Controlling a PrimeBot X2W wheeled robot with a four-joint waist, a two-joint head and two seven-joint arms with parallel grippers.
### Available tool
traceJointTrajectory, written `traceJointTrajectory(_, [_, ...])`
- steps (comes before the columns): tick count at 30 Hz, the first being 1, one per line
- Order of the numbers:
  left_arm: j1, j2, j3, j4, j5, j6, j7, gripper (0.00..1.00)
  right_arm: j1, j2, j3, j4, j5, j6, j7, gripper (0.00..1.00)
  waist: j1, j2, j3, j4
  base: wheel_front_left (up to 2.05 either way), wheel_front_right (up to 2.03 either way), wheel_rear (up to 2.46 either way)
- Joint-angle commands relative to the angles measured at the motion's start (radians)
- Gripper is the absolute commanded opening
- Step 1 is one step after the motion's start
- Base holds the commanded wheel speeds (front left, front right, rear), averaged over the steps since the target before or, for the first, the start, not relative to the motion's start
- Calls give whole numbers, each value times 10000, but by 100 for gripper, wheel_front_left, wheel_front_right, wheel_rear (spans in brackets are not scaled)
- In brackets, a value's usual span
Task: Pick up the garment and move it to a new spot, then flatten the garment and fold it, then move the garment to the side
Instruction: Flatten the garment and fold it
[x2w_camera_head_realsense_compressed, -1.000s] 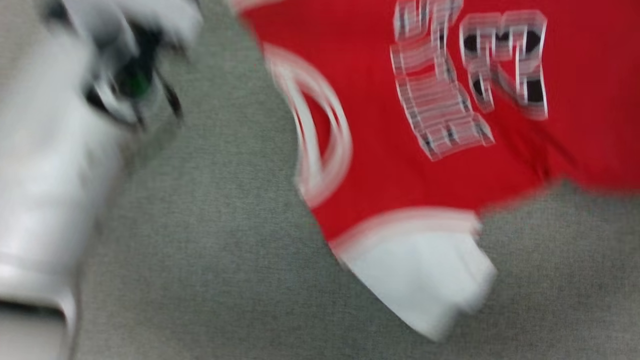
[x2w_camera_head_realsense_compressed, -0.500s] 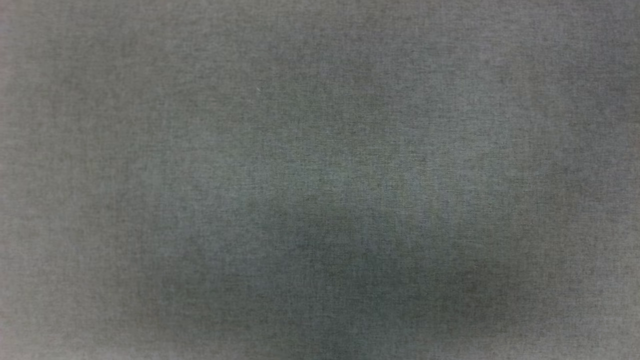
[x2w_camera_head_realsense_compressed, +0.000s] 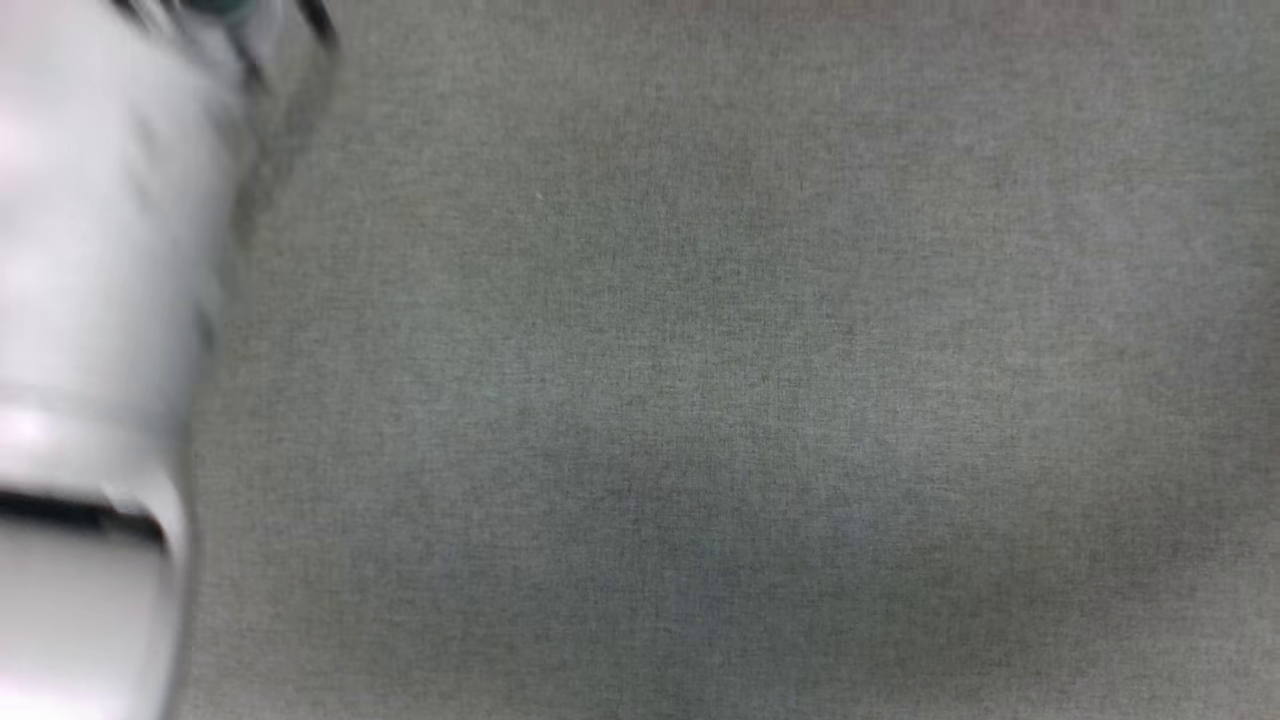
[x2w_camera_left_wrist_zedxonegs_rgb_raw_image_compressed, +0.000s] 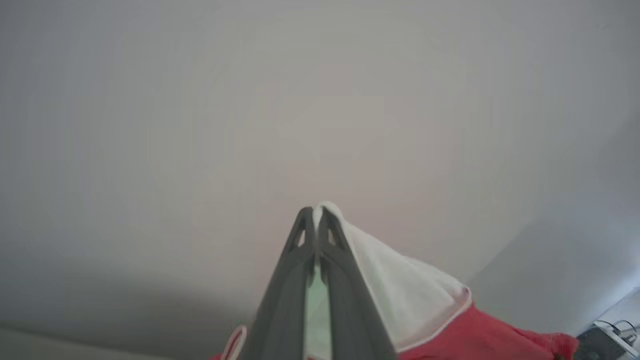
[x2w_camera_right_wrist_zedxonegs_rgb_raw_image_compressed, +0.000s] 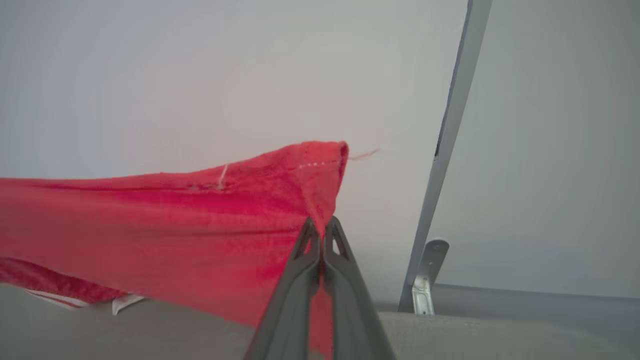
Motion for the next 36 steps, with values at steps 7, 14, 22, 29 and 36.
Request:
traceJointTrajectory(7, [3935,648,-393,-2840,-1189,-23,-15,0,2994,-1289,945,-2069,1687,-17,93,0,0,0,-832,141,0,0,0])
traceJointTrajectory(14, [7477,1321,-322,-5518,-1016,197,-213,0,5855,-2147,681,-3820,2735,-17,65,0,0,0,-1520,55,0,0,0])
traceJointTrajectory(22, [11255,1913,-145,-8839,-979,1145,-247,0,8763,-2370,-60,-5276,2887,-17,185,0,0,0,-2280,-159,0,0,0])
traceJointTrajectory(29, [13812,2519,173,-11521,-709,1879,-265,0,10880,-2508,-1192,-6689,2404,-17,811,0,0,0,-2520,-317,0,0,0])
traceJointTrajectory(36, [15709,2878,521,-13652,-394,2731,-263,0,13013,-2183,-2949,-8432,1787,-17,1686,0,0,0,-2407,-399,0,0,0])
